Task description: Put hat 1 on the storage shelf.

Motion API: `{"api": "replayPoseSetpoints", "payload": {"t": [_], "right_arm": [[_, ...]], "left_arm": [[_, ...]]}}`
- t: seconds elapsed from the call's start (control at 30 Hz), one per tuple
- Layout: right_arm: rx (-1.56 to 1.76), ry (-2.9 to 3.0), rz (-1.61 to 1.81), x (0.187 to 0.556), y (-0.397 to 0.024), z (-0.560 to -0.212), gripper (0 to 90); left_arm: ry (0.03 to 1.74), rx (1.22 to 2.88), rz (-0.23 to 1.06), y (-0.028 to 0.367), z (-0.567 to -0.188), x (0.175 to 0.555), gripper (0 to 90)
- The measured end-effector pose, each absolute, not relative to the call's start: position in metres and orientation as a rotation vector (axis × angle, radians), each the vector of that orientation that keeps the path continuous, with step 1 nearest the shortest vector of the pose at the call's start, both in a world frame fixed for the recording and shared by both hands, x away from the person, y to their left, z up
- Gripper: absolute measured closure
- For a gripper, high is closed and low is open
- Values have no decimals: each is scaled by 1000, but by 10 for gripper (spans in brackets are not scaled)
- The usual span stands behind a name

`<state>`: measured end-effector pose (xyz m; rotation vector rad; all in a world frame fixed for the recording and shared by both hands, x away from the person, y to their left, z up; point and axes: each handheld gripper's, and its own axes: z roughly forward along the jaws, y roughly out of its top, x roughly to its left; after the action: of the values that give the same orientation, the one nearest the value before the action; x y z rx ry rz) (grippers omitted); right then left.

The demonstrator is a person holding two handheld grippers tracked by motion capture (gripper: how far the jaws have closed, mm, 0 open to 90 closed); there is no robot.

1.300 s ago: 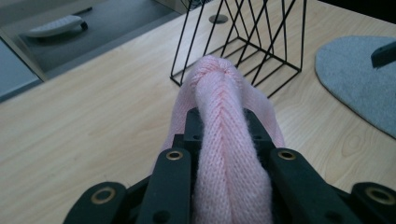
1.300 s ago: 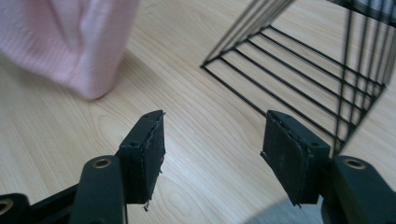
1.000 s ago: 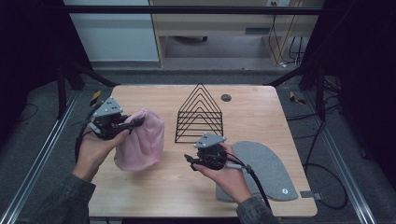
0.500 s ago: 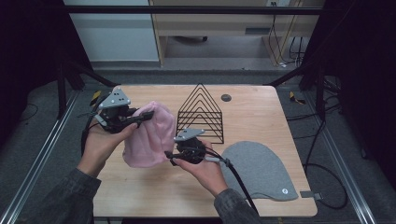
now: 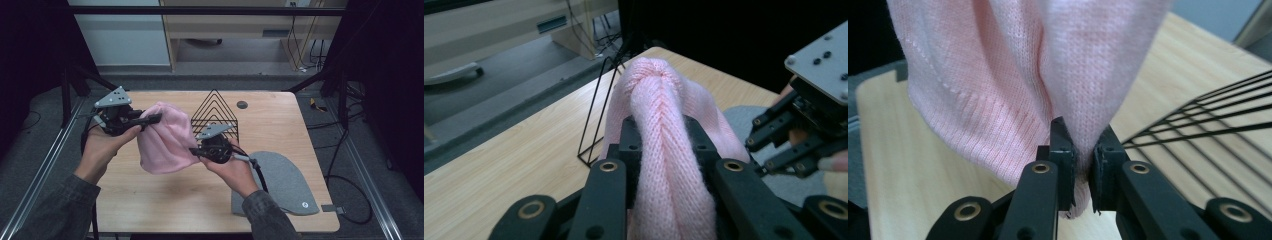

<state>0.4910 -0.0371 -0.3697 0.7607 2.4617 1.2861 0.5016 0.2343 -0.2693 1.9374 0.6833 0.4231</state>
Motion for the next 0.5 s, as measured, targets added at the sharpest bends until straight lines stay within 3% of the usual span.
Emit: {"api": "replayPoseSetpoints", "payload": {"t": [0.5], "right_arm": [[753,2393,1261,521,-72,-320,832]], "left_arm": [[631,1892,422,211,-233,534,744]]}}
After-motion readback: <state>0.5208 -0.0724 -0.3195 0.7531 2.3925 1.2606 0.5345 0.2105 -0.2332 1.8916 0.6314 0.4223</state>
